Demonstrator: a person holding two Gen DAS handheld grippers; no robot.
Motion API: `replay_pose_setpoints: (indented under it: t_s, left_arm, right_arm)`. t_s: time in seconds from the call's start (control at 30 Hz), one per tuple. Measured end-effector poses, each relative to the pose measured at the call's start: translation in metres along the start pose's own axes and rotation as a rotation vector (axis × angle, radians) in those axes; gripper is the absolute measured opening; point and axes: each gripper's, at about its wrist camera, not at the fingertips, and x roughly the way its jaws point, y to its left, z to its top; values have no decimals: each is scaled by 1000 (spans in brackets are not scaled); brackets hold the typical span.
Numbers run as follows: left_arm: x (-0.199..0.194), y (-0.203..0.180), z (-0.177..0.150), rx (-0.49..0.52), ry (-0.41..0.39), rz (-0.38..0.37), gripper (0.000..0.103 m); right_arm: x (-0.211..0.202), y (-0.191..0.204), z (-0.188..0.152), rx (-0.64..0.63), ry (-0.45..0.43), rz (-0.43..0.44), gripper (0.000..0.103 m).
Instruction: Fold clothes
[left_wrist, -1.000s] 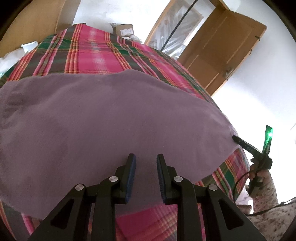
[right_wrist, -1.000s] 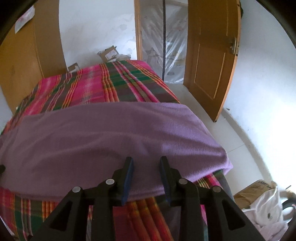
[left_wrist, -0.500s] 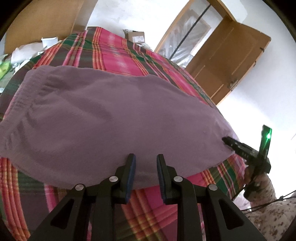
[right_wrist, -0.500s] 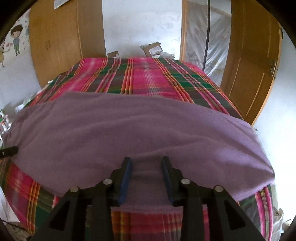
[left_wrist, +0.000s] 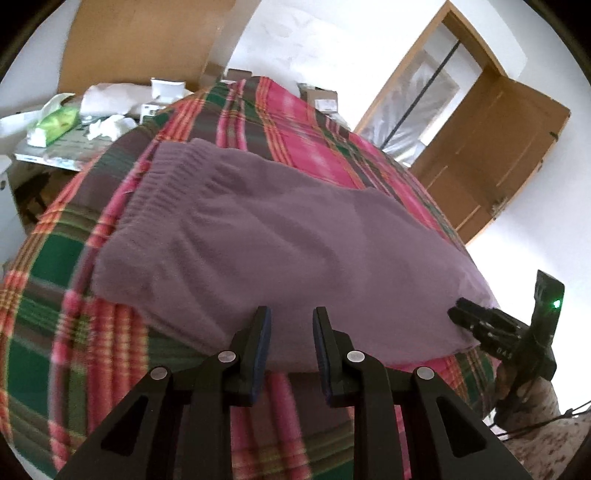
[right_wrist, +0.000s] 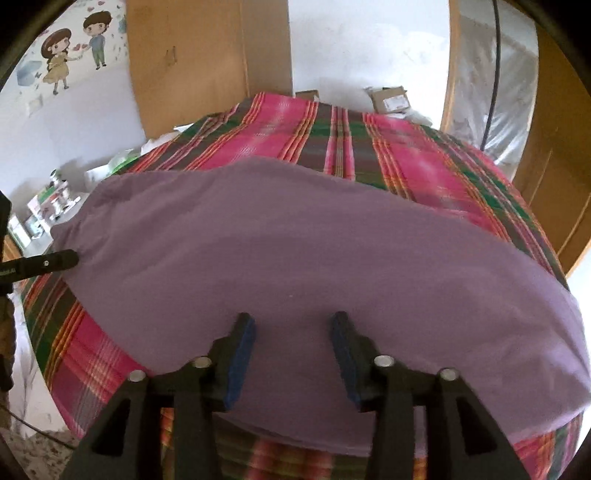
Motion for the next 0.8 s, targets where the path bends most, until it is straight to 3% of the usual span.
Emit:
replay_pose_setpoints:
  t_s: [0.13, 0.23, 0.4, 0.5, 0.6, 0.67, 0.8]
  left_arm:
    - [-10, 9, 2, -27, -24, 57, 24]
    - [-15, 14, 9, -27, -45, 104, 24]
    - [-15, 12, 27, -20, -90, 117, 24]
    - [-4, 8, 41, 3, -76, 112, 24]
    - [10, 6, 58, 18, -51, 107, 24]
    - [19, 4, 70, 20, -39, 106, 24]
    - [39, 8, 93, 3, -15, 101, 24]
  right_arm:
    - [7, 22, 4, -45, 23, 57, 51]
    - [19, 34, 13, -59, 30, 51, 51]
    - [39, 53, 28, -81, 42, 40, 51]
    - [42, 66, 33, -107, 35, 30, 54]
    - [40, 83, 35, -177, 46, 108, 55]
    - [37, 87, 42, -206, 21, 116, 55]
    - [43, 69, 74, -135, -13, 110, 55]
